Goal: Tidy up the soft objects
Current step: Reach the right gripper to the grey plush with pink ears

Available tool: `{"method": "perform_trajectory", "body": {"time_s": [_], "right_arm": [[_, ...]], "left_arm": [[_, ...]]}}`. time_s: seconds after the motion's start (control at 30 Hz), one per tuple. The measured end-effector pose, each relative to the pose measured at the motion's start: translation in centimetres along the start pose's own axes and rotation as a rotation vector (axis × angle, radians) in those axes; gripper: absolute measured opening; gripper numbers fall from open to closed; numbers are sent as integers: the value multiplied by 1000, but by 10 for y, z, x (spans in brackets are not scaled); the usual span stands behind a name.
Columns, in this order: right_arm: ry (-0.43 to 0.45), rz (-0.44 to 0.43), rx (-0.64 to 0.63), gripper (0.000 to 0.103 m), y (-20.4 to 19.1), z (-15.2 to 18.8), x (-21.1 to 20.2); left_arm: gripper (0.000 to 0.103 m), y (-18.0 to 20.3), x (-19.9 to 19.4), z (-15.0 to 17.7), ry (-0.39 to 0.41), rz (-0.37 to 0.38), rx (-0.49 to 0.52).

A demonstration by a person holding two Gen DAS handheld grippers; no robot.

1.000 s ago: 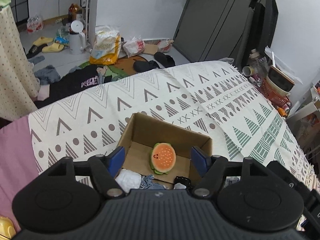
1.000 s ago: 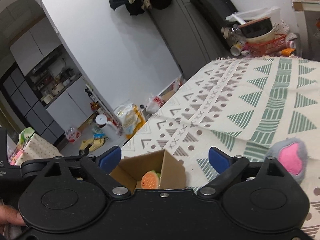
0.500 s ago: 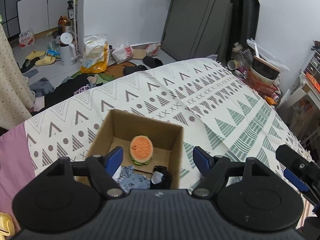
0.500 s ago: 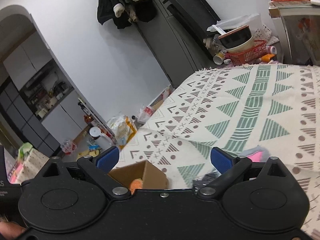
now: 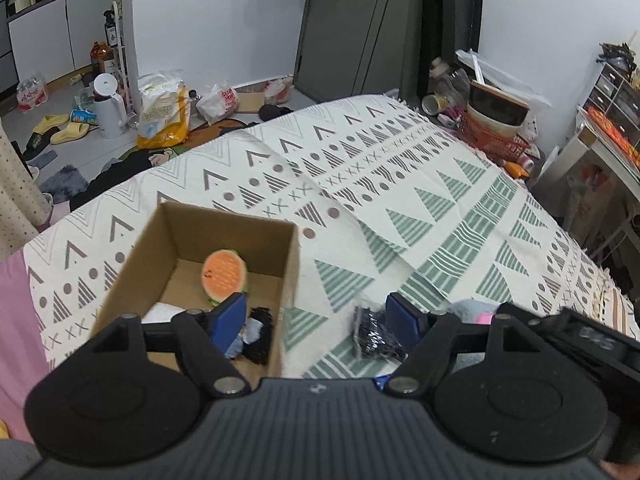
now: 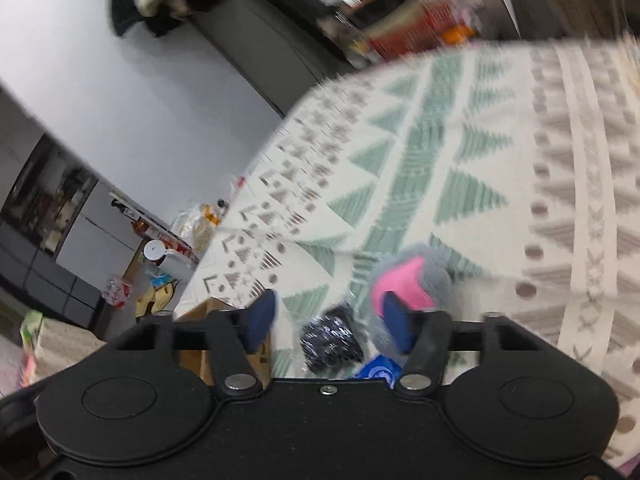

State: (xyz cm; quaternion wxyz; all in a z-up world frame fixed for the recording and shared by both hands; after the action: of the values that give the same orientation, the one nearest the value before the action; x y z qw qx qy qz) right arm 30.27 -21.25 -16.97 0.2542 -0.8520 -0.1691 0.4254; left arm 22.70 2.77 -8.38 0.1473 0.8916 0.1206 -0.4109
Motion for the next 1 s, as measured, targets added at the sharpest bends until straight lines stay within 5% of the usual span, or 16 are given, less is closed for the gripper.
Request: {"method": "perform_trajectory", "body": {"time_s": [0.33, 1.0], "right_arm": [[-67, 92, 144, 44, 44, 5, 23], [-73, 257, 210, 44, 80, 4, 26]], "left_arm": [[75, 38, 10, 9, -16, 14, 43], [75, 80, 72, 25, -118, 0, 106]]}}
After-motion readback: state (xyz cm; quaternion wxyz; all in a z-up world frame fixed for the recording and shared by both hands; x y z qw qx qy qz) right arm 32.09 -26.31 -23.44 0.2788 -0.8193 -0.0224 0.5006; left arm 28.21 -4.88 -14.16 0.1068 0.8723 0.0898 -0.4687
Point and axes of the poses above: each gripper's, at about its wrist camera, not at the fingertips, and x roughly the way its jaws point, y to its right, z to its underside, the point moved 4 cm from there along x, roughly the way its jaws point, and after that the axes turned 1 degree about z, right-handed, at the moved point
